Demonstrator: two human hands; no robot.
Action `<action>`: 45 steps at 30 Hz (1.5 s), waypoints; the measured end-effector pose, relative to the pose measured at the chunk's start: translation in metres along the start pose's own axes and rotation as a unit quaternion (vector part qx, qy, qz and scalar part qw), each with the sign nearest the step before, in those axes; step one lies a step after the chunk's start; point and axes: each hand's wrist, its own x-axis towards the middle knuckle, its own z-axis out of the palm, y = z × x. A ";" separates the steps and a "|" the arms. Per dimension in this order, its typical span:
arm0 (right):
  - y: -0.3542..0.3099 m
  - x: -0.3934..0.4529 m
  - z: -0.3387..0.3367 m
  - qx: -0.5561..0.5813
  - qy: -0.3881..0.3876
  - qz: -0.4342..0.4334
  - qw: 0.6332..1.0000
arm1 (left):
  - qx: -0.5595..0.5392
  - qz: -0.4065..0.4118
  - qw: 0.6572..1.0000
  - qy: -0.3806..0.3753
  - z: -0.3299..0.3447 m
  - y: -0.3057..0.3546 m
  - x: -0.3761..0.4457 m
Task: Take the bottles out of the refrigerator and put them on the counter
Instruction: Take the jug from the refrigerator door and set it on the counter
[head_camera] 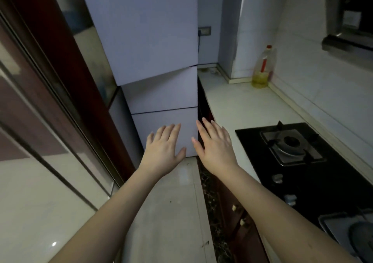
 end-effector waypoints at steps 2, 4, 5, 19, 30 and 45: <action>-0.001 0.021 0.004 0.002 0.001 -0.019 1.000 | 0.013 -0.019 1.000 0.007 0.000 -0.009 0.011; -0.005 0.044 0.009 0.005 0.000 -0.033 0.999 | 0.019 -0.033 0.999 0.013 -0.002 -0.020 0.022; -0.008 0.056 0.012 0.008 0.001 -0.038 0.999 | 0.024 -0.039 0.999 0.014 -0.004 -0.027 0.028; -0.069 0.240 0.058 0.056 0.053 -0.040 0.996 | 0.053 -0.017 0.994 0.094 -0.019 -0.163 0.150; -0.094 0.356 0.068 0.040 0.084 -0.036 0.995 | 0.077 0.024 0.990 0.116 -0.032 -0.239 0.257; -0.052 0.549 0.098 0.005 0.084 -0.103 0.991 | 0.120 -0.038 0.984 0.130 0.003 -0.287 0.446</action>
